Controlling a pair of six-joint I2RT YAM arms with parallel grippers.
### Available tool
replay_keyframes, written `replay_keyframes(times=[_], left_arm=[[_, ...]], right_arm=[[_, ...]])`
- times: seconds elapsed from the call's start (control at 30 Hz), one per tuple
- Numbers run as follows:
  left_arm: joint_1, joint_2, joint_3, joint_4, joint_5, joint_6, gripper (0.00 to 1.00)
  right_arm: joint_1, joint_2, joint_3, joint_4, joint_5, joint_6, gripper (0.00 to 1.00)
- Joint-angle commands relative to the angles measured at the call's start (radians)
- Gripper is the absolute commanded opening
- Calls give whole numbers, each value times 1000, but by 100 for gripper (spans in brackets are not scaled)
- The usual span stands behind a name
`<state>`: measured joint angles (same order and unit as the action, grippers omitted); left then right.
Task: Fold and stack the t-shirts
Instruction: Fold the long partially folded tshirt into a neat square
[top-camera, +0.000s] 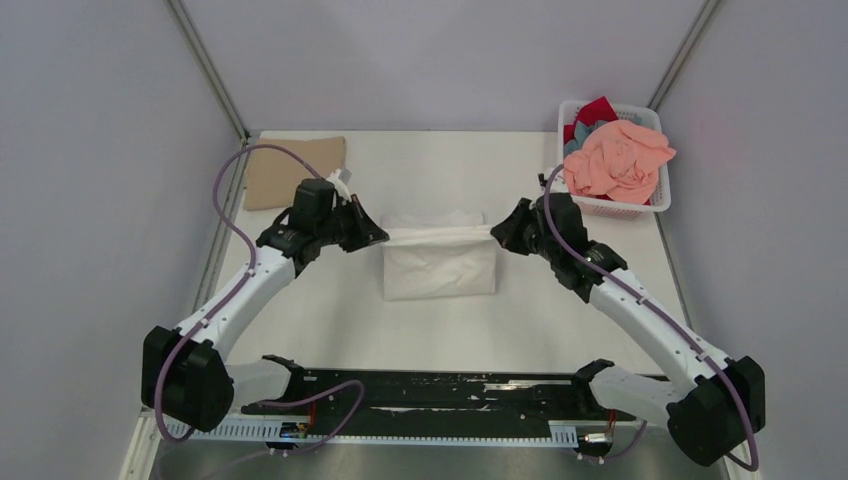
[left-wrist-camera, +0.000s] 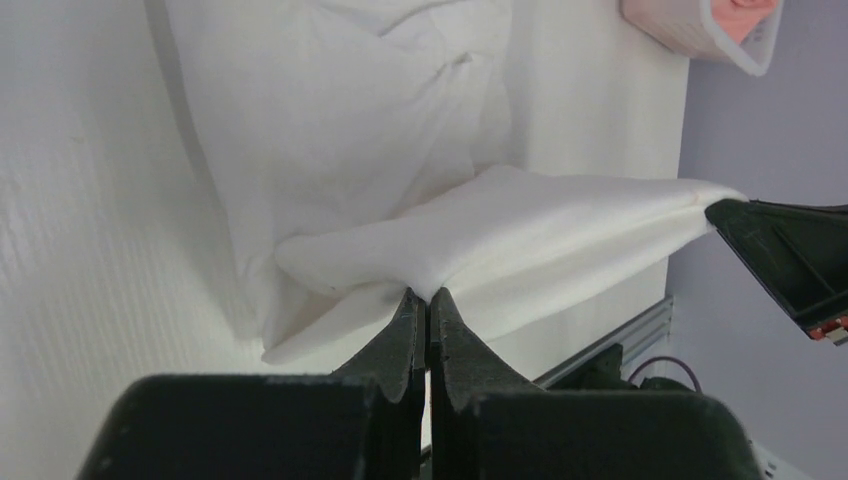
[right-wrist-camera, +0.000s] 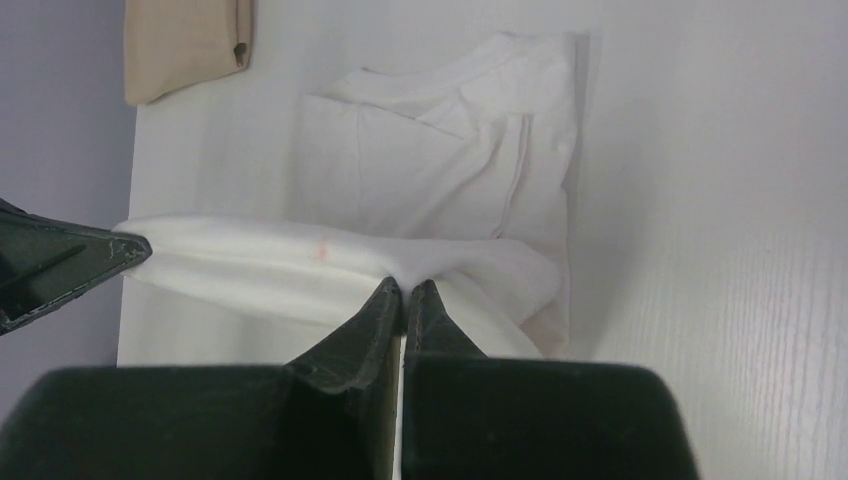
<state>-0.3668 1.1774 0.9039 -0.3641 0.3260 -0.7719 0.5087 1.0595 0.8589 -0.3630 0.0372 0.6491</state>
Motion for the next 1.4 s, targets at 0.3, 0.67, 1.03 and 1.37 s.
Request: replay_keyframes(times=[0.3, 0.67, 1.03, 1.37], left_arm=[[110, 358, 252, 41, -37, 91, 0], [125, 637, 427, 15, -42, 115, 0], [128, 682, 542, -7, -11, 139, 90], [85, 514, 434, 80, 88, 122, 100]], right_arm=[[-132, 336, 187, 250, -106, -81, 0], [-181, 629, 289, 291, -133, -68, 0], [-186, 693, 408, 258, -125, -106, 84], [-144, 573, 258, 367, -371, -39, 100]])
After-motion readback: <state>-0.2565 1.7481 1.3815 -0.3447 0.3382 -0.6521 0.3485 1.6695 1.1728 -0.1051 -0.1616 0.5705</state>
